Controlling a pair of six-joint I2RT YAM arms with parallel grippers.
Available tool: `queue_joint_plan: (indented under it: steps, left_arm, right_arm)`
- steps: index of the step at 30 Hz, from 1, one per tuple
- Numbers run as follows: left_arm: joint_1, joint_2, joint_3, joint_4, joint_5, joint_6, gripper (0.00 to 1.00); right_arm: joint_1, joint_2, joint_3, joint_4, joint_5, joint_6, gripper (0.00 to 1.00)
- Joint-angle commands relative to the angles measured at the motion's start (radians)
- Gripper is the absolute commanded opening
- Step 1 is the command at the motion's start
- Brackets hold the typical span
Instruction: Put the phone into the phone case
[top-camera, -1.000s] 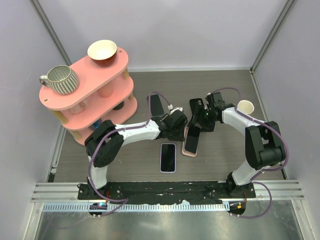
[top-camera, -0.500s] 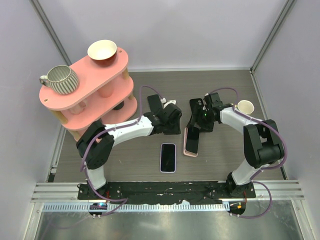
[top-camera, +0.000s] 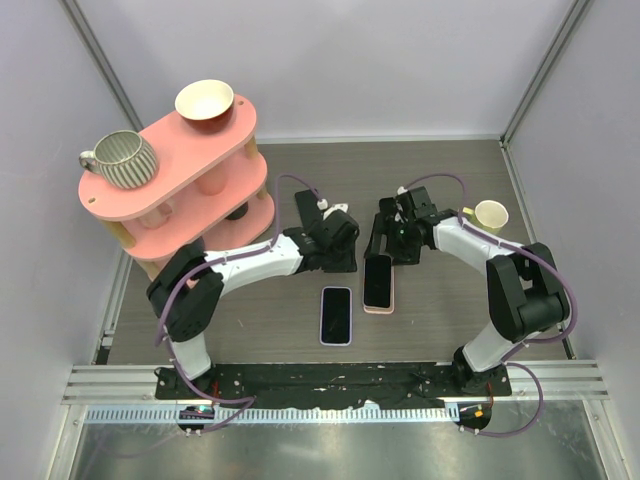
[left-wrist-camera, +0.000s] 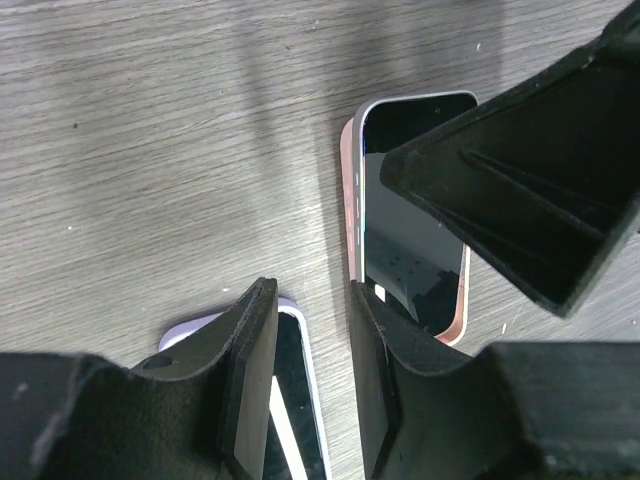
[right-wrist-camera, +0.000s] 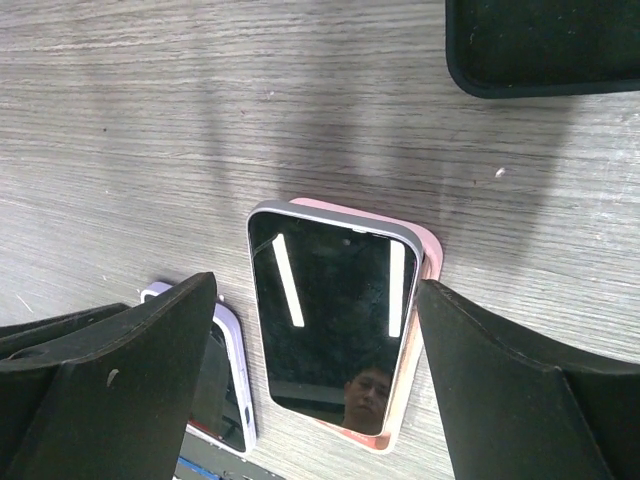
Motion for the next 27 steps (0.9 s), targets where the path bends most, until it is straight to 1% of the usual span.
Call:
queue_joint_plan:
  steps: [1, 5, 7, 10, 13, 14, 19, 23, 27]
  left_arm:
    - [0.004, -0.072, -0.02, 0.025, -0.002, 0.007, 0.39]
    - [0.004, -0.066, -0.035, 0.097, 0.061, 0.051, 0.39]
    - [0.004, -0.049, -0.019, 0.101, 0.069, 0.066, 0.39]
    - [0.005, -0.02, 0.001, 0.118, 0.109, 0.08, 0.38]
    - [0.005, 0.019, 0.036, 0.126, 0.11, 0.091, 0.37]
    - [0.005, 0.031, 0.046, 0.123, 0.138, 0.092, 0.36]
    - [0.007, 0.092, 0.081, 0.126, 0.158, 0.083, 0.35]
    - [0.007, 0.111, 0.077, 0.144, 0.15, 0.072, 0.33]
    - [0.007, 0.122, 0.07, 0.155, 0.158, 0.076, 0.32]
  right_arm:
    - [0.004, -0.043, 0.009, 0.007, 0.036, -0.006, 0.87]
    - [0.006, -0.083, 0.013, -0.015, 0.073, 0.032, 0.86]
    - [0.004, -0.103, 0.021, -0.028, 0.101, 0.049, 0.85]
    - [0.001, -0.138, 0.003, -0.045, 0.098, 0.044, 0.84]
    - [-0.006, -0.17, -0.043, -0.027, 0.066, 0.043, 0.82]
    - [-0.008, -0.179, -0.056, -0.019, 0.061, 0.044, 0.82]
    - [-0.033, -0.18, -0.111, 0.026, 0.017, 0.032, 0.82]
    - [-0.075, -0.199, -0.171, 0.099, -0.078, 0.035, 0.82]
    - [-0.082, -0.209, -0.204, 0.128, -0.114, 0.026, 0.82]
